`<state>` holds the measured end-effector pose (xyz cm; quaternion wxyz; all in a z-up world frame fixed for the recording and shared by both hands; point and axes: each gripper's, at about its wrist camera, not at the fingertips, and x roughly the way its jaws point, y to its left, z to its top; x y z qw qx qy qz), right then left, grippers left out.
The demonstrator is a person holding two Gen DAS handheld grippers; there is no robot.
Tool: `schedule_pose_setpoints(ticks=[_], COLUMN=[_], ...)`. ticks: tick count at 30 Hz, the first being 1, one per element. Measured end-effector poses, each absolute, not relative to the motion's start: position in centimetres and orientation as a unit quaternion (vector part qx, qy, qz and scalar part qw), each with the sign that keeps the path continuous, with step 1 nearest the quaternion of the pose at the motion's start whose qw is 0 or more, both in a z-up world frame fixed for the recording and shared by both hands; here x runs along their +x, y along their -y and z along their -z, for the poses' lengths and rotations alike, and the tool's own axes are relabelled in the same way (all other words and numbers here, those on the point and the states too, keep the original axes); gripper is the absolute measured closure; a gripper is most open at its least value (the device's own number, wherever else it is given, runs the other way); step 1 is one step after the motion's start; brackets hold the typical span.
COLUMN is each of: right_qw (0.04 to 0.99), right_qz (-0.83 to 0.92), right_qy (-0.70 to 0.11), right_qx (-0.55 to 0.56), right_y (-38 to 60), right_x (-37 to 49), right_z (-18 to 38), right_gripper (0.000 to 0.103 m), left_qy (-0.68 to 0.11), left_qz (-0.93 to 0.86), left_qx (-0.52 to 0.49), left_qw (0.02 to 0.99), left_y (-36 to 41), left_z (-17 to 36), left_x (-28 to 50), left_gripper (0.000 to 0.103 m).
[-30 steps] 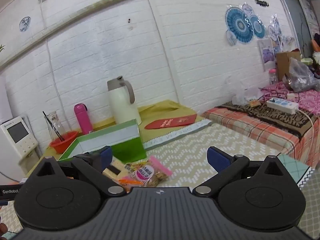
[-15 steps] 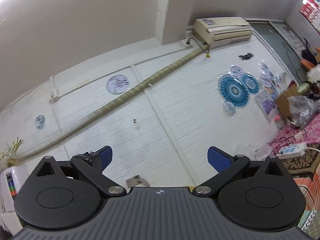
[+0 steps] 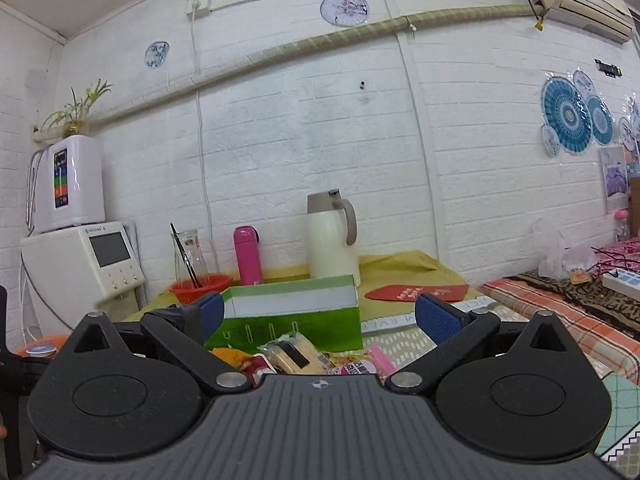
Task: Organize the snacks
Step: 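Move the left tool toward the red jerky packets in the snack pile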
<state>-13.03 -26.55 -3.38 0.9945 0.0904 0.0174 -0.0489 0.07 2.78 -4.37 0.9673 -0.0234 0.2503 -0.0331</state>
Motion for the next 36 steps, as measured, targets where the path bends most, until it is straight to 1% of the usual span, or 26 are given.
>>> schedule_pose_setpoints(ticks=[2,4,6,10,12,16,21,26,30,36], right_qw=[0.993,0.992,0.991,0.992,0.991,0.987,0.985,0.983,0.980,0.979], right_qz=[0.066,0.075,0.079,0.055,0.052,0.060,0.086,0.077,0.076,0.075], right_qy=[-0.034,-0.053,-0.068,-0.082,-0.100,-0.134,-0.146,-0.156,-0.181,-0.184], right_qx=[0.094,0.092,0.087,0.073,0.078,0.067,0.037,0.064,0.038,0.054], right_y=[26.5,26.5,26.2,25.4,25.2,24.9,24.1,22.8,21.3,21.5], right_x=[-12.7,-12.4,-12.2,-11.9,-11.3,-9.5,-6.7,-6.2,-5.6,-5.3], right_z=[3.4,3.3,3.3,3.8,4.1,4.1,3.0,4.3,5.2,5.3], right_gripper=[0.000,0.000,0.000,0.000,0.000,0.000,0.000,0.000,0.000,0.000], left_qy=[-0.264,-0.299,-0.314,-0.326,-0.338,-0.323,-0.309,-0.337,-0.353,-0.356], left_qz=[0.048,0.077,0.092,0.058,0.060,0.049,0.063,0.058,0.054,0.047], left_qx=[-0.031,-0.070,-0.098,-0.037,-0.035,-0.010,-0.016,-0.010,-0.025,-0.027], left_qw=[0.963,0.949,0.940,0.943,0.939,0.945,0.949,0.940,0.934,0.933], left_y=[-3.3,-3.9,-4.5,-3.5,-3.4,-2.7,-1.3,-0.8,-1.6,-1.9], left_z=[4.8,5.5,6.3,6.6,6.8,5.6,3.6,4.8,5.7,5.7], left_x=[0.0,0.5,0.7,1.0,1.4,2.0,3.9,5.2,5.3,5.3], left_gripper=[0.000,0.000,0.000,0.000,0.000,0.000,0.000,0.000,0.000,0.000])
